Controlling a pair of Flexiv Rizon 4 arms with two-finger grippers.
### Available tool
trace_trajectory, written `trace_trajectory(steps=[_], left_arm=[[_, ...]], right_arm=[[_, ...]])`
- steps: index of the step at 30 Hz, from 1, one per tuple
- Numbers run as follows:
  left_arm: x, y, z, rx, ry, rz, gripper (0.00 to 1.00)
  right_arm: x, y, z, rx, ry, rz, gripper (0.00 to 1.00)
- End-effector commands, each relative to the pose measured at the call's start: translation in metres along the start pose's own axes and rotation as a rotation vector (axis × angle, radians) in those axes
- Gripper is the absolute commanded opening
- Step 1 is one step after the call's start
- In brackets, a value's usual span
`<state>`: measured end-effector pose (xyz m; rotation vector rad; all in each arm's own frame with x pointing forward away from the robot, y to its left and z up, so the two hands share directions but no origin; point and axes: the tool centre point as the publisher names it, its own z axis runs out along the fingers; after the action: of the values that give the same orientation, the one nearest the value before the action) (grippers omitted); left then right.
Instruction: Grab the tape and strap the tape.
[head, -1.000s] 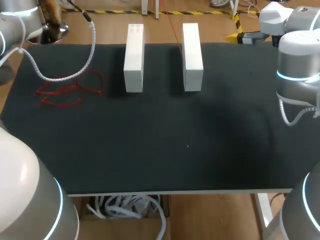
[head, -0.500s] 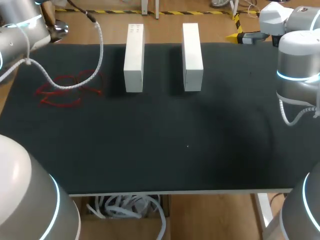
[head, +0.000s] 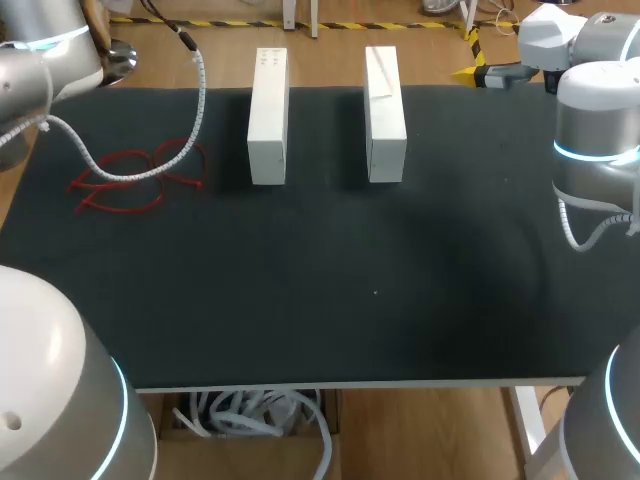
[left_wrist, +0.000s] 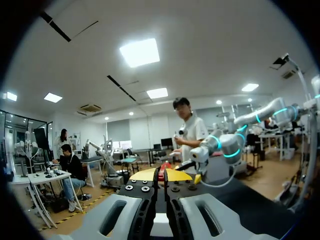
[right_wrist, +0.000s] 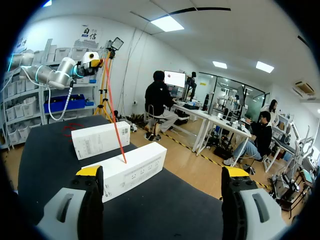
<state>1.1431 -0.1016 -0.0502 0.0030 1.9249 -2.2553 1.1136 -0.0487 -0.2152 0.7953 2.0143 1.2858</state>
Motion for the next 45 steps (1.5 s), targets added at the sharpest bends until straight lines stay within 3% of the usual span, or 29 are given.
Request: trace_trajectory(steps=[1,8,20,29,45], left_arm=[[0.007,0.002,0.001,-0.006,-0.293,-0.007,0.00],[0.014,0.019,0.010,-0.037,-0.243,-0.053,0.00],[0.026,0.021,0.019,-0.021,-0.146,-0.071,0.00],[0.035,0.029,0.026,-0.069,-0.054,-0.102,0.00],[0.039,0.031,0.030,-0.088,0.020,-0.111,0.00]], right_arm=[[0.000,0.000,0.000,-0.001,0.000,0.000,1.00],[0.000,0.000,0.000,-0.001,0.000,0.000,1.00],[0.000,0.000,0.000,-0.001,0.000,0.000,1.00],[0.000,0.000,0.000,-0.001,0.000,0.000,1.00],[0.000,0.000,0.000,-0.001,0.000,0.000,1.00]])
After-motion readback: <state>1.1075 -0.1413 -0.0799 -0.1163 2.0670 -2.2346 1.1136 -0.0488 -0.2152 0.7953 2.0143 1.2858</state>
